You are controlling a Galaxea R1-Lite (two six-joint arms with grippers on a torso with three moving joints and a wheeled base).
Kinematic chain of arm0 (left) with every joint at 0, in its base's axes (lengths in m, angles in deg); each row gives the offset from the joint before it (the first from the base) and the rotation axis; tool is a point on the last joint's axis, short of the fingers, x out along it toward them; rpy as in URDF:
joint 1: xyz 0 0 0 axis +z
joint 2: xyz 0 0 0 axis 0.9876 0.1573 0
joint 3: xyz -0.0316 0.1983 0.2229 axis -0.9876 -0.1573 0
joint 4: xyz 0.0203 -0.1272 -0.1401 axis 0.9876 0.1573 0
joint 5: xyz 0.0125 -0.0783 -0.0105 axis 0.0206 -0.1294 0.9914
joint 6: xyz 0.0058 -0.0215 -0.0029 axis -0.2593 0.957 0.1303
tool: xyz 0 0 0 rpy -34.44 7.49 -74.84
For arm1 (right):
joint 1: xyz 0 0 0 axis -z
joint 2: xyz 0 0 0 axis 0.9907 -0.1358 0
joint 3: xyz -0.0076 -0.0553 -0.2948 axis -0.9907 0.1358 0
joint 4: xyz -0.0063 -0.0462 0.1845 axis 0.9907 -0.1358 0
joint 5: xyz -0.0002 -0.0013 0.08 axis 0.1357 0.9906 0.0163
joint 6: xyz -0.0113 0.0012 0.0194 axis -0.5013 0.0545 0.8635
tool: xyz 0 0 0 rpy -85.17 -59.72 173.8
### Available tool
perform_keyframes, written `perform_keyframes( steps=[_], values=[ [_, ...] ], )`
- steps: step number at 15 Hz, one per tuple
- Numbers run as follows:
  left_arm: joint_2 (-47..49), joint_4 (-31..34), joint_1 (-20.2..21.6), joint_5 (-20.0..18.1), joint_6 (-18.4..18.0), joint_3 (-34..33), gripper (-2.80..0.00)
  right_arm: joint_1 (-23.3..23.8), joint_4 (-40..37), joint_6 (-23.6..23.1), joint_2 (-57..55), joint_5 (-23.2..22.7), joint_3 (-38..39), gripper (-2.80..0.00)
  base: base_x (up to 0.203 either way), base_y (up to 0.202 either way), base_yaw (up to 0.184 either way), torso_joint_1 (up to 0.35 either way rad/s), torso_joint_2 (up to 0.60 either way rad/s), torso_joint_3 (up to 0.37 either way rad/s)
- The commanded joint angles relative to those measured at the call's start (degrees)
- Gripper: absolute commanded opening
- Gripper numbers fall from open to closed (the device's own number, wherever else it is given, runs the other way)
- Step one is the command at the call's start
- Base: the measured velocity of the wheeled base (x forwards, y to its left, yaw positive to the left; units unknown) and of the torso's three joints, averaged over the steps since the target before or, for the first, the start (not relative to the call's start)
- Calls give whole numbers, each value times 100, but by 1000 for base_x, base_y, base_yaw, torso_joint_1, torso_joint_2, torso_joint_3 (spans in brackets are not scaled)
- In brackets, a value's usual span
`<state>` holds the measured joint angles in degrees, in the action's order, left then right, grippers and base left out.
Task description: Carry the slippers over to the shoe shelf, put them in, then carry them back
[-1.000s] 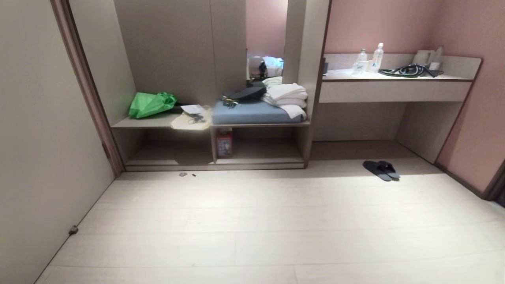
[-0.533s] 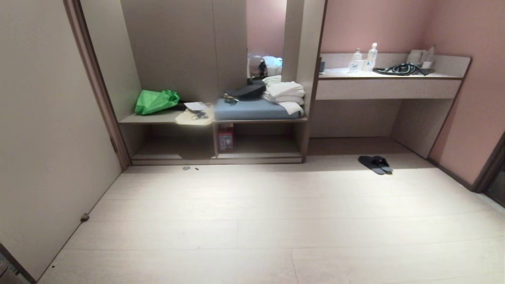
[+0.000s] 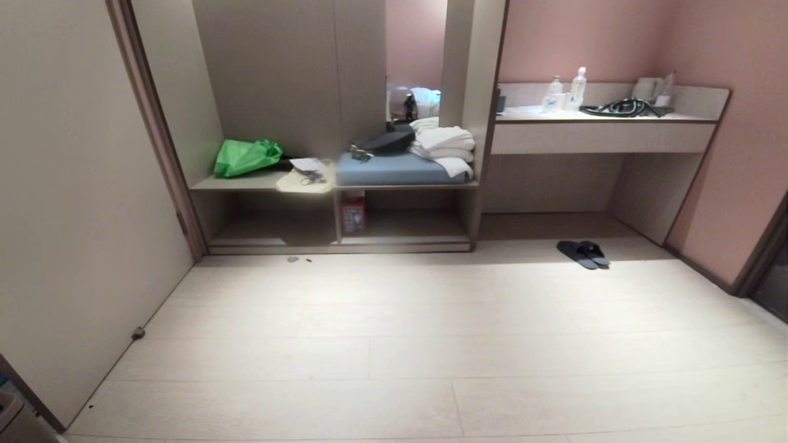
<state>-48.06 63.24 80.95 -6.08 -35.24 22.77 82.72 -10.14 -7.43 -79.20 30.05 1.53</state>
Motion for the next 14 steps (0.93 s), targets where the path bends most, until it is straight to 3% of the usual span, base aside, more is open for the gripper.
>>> perform_keyframes(
  steps=[1, 14],
  values=[
    [-1, -1, 0, 2, 6, 0, -280, 0, -6, -5, -7, -4, 11, -280, 0, 0, 0, 0, 0, 0],
    [5, -1, 0, 2, -1, 0, -280, 0, 2, -5, -7, -8, 11, -280, 0, 0, 0, 0, 0, 0]
  ],
)
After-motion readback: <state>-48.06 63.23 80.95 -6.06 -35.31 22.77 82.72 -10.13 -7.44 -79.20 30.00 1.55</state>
